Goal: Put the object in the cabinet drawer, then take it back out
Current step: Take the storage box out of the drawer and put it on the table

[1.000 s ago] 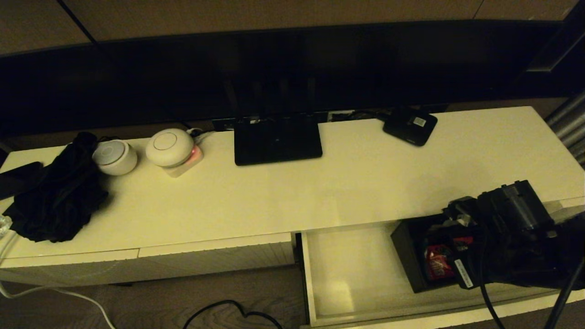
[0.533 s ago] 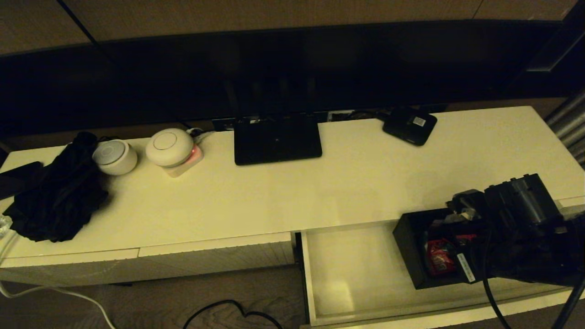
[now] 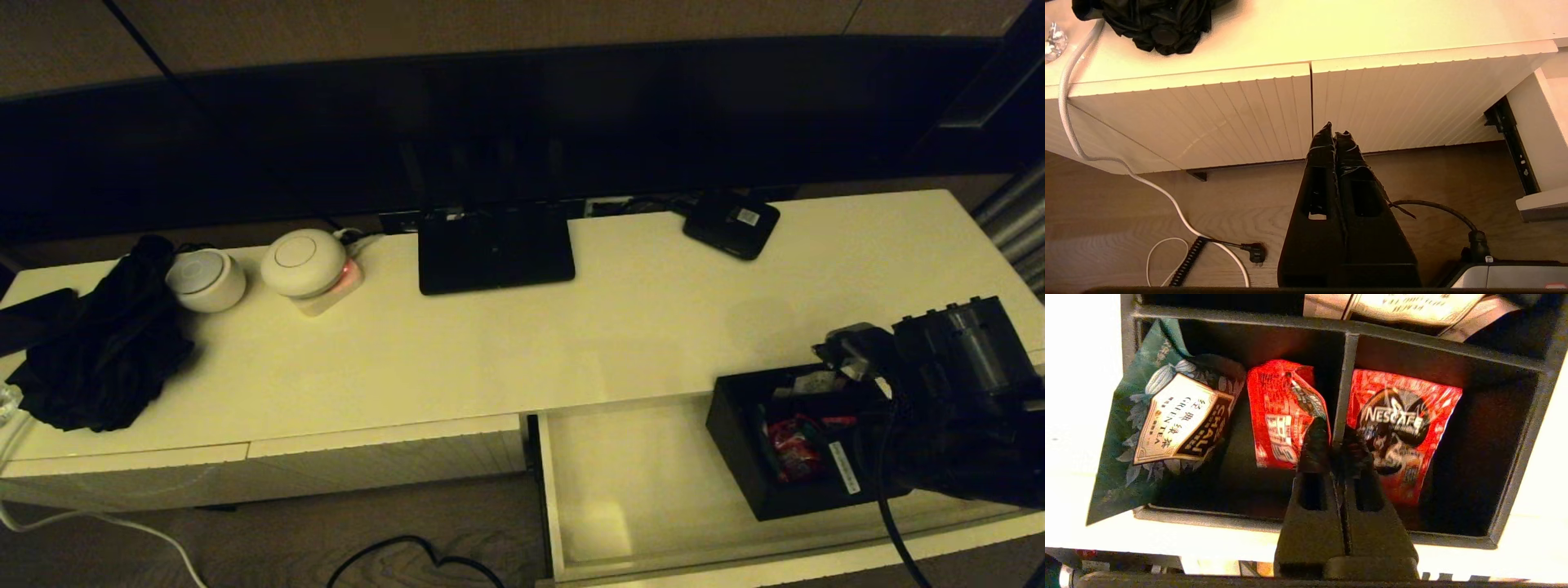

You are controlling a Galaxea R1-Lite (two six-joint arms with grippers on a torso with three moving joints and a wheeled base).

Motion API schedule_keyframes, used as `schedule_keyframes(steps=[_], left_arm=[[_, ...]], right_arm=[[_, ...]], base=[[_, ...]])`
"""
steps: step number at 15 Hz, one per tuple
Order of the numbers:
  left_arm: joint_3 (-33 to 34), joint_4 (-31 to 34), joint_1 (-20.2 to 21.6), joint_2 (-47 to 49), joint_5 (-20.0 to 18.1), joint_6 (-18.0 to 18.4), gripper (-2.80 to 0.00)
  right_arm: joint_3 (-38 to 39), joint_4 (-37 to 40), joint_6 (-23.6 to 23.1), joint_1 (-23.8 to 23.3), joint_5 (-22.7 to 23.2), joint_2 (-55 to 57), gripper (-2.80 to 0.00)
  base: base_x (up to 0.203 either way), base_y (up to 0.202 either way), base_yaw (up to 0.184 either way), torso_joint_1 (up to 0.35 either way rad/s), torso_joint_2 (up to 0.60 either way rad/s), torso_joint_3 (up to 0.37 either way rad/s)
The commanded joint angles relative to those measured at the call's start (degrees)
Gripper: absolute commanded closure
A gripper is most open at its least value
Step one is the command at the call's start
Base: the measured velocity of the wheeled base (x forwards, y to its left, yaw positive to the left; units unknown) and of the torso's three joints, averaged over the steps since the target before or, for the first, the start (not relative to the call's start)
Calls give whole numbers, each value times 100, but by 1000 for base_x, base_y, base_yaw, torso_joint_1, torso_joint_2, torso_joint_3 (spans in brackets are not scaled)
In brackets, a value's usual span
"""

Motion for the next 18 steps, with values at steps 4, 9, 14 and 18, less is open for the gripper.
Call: schedule_keyframes(steps=[4,9,14,18], left_arm=[[18,0,0,0,2,-1,0],[18,0,0,0,-5,-1,0],[18,0,0,0,2,-1,0],[18,0,0,0,2,-1,0]], right_arm=[[259,39,-108,0,-16,-354,0],[570,61,-108,0,-16,-701,0],[778,74,-133,-3,-24,-1143,0],[753,62,-129,-46,-24,-1444,0]], base=[[0,0,0,0,0,0],[0,0,0,0,0,0],[0,0,0,0,0,0],[0,0,0,0,0,0]])
